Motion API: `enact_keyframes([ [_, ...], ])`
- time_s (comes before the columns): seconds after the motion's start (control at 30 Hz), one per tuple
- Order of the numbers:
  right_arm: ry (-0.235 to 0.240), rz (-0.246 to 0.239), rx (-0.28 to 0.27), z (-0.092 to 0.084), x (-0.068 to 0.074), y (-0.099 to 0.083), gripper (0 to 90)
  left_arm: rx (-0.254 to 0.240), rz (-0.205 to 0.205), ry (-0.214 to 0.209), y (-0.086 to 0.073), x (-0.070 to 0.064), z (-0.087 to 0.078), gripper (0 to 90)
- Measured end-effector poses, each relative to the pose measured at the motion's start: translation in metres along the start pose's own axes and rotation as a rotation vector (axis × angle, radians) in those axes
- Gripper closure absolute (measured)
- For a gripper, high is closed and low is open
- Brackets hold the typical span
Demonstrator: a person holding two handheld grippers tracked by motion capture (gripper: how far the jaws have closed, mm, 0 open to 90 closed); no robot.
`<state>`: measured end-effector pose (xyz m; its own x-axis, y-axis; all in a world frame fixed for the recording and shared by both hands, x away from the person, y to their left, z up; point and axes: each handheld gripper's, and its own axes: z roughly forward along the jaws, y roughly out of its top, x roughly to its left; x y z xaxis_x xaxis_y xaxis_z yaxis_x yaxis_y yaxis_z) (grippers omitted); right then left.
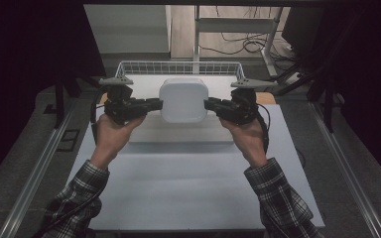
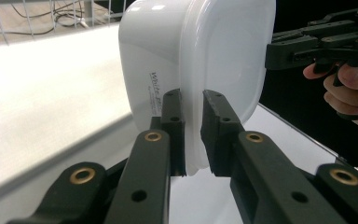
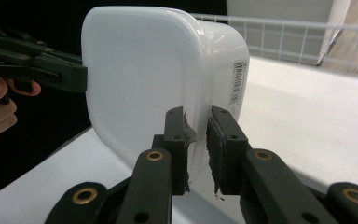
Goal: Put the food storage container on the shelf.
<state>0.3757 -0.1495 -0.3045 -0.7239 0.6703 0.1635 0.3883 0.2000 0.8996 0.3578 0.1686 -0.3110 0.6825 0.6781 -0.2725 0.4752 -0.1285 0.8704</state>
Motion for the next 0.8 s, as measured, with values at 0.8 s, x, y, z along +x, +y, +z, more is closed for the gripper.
enact_keyframes([
  [0.8, -0.025, 0.095, 0.058, 0.035, -0.030, 0.035, 70.2, 0.027, -0.033, 0.053, 0.029, 0.027, 0.028, 65.4],
])
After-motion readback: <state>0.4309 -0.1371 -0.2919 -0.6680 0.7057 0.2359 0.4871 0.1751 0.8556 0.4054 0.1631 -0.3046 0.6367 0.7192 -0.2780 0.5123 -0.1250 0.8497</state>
